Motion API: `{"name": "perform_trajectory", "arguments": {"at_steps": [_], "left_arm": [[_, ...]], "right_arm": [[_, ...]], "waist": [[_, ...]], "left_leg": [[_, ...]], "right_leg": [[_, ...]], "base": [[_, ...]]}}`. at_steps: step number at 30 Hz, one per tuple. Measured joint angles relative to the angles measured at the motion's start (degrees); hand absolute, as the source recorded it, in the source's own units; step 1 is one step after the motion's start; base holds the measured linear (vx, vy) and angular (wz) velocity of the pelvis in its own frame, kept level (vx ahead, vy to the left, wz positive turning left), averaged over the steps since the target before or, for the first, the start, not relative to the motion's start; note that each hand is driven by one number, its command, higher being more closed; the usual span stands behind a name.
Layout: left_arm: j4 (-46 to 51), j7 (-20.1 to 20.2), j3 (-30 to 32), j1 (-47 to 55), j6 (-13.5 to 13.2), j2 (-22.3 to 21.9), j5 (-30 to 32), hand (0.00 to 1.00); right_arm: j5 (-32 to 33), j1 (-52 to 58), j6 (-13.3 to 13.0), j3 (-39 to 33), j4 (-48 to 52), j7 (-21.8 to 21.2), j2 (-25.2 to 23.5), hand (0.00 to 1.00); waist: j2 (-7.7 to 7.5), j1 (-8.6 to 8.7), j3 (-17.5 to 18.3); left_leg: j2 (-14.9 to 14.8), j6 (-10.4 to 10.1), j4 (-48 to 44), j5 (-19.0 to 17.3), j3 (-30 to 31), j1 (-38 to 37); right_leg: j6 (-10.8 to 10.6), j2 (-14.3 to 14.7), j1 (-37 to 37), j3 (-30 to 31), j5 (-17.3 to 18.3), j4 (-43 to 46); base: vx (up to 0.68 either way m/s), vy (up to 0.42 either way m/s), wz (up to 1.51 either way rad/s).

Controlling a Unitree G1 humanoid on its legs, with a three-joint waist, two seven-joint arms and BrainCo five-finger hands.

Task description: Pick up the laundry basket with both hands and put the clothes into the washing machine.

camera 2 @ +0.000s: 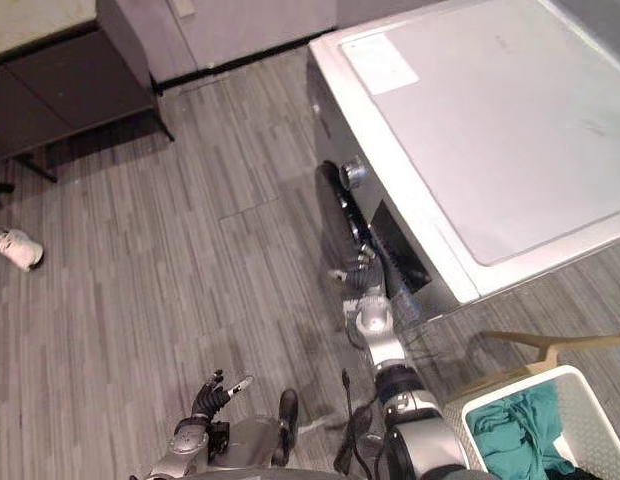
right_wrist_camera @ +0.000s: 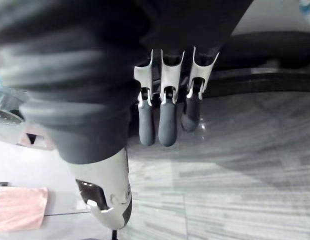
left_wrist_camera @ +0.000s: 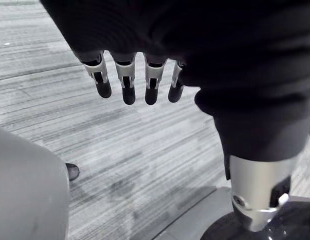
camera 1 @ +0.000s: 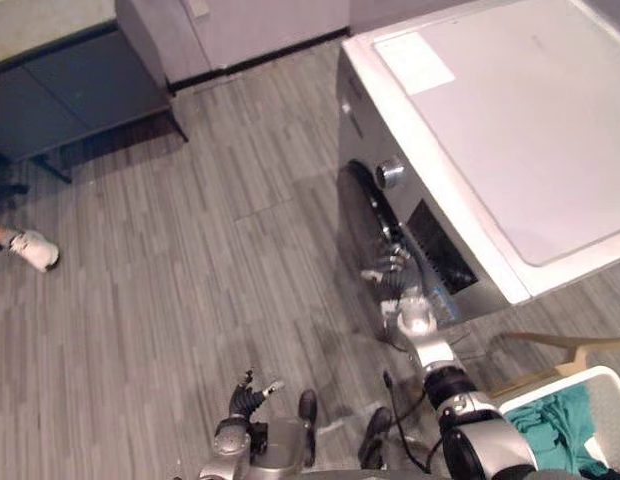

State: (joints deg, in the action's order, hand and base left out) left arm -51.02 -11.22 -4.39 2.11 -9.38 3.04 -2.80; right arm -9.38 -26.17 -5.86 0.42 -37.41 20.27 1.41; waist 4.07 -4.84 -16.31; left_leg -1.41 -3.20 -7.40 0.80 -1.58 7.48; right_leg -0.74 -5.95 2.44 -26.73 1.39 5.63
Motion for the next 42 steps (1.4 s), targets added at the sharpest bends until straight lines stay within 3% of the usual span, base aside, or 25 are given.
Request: {"name": "perform_trajectory", "arguments": {"at_steps": [7, 10, 14, 21, 25, 27, 33, 35, 42], "left_arm": [[1.7, -0.5, -0.2, -1.0, -0.6, -0.1, -1.3, 0.00], [2.2, -0.5, -0.6, -2.6, -0.9, 0.1, -1.7, 0.00], [2.2, -0.5, -0.6, -4.5, -1.0, 1.0, -1.8, 0.00], [2.3, -1.4, -2.9, -7.6, -1.2, 1.9, -3.4, 0.00], [4.4, -1.5, -4.2, -9.3, -1.4, 2.1, -3.4, 0.00], [4.7, -1.5, -4.8, -10.3, -1.4, 2.0, -3.4, 0.00], [6.8, -1.7, -4.4, -10.8, -2.2, 1.9, -3.4, 0.00], [6.8, -1.7, -4.0, -10.8, -2.2, 1.7, -3.4, 0.00], [6.8, -3.2, -3.8, -11.1, -2.1, 1.7, -3.1, 0.00]], "right_arm": [[0.2, -1.6, 0.1, -0.1, 2.1, 2.2, -0.3, 0.00], [5.4, -5.1, 0.1, 1.3, -1.6, 0.6, 0.7, 0.00], [11.8, -11.4, 0.1, 7.5, -5.4, -2.6, 0.7, 0.00], [23.7, -26.7, -1.6, 11.2, -6.7, -6.0, -4.8, 0.00], [30.7, -34.0, -4.1, 10.3, -4.1, -6.5, -6.6, 0.00], [31.2, -35.2, -4.9, 8.5, -2.0, -6.2, -6.9, 0.00], [23.4, -36.1, -4.7, 8.6, 5.5, -2.2, -5.2, 0.00], [16.8, -33.5, -3.6, 8.3, 9.8, 0.8, -4.4, 0.00], [5.0, -13.6, -1.3, 1.8, 21.6, 5.3, -0.1, 0.00]], "waist": [[0.75, -0.92, -3.1], [2.16, -1.85, -6.0], [2.30, -2.96, -7.6], [2.41, -6.61, -7.8], [2.38, -9.26, -7.8], [2.30, -10.50, -7.9], [0.70, -10.84, -8.8], [-0.37, -9.67, -9.5], [-2.11, -7.10, -10.5]], "left_leg": [[0.4, 1.1, 3.4, 1.7, 0.4, 3.9], [0.3, 0.9, 4.9, 1.5, 0.3, 4.9], [0.3, 0.3, 4.3, 2.0, -0.1, 7.4], [-0.4, -0.5, 3.5, 3.8, 1.6, 11.0], [0.0, -0.7, 3.3, 5.0, 5.4, 13.3], [0.3, -0.3, 3.2, 5.4, 7.3, 13.7], [0.8, -0.5, 2.9, 5.5, 9.6, 14.0], [0.5, -0.5, 2.8, 5.5, 9.4, 14.0], [-0.6, -0.5, 2.8, 5.4, 7.3, 13.7]], "right_leg": [[-0.1, -0.2, 5.3, 0.4, -0.1, 0.3], [0.2, -0.5, 8.3, 1.1, 0.1, 2.8], [0.7, -1.2, 11.5, 1.5, -0.1, 5.2], [1.6, -1.3, 14.1, -1.5, 0.4, 7.3], [2.0, -2.9, 16.0, -5.6, 3.6, 11.8], [1.8, -3.4, 15.9, -7.0, 5.2, 13.5], [1.9, -5.1, 16.6, -9.3, 8.6, 18.2], [1.9, -4.8, 16.8, -8.9, 8.6, 18.2], [2.7, -2.6, 16.5, -5.9, 6.7, 14.6]], "base": [[-0.17, 0.055, 0.06], [-0.23, 0.060, -0.05], [-0.21, 0.022, -0.03], [-0.05, -0.059, 0.20], [0.08, -0.086, 0.49], [0.10, -0.110, 0.62], [0.08, -0.121, 0.28], [0.00, -0.115, -0.12], [-0.04, -0.038, -0.21]]}}
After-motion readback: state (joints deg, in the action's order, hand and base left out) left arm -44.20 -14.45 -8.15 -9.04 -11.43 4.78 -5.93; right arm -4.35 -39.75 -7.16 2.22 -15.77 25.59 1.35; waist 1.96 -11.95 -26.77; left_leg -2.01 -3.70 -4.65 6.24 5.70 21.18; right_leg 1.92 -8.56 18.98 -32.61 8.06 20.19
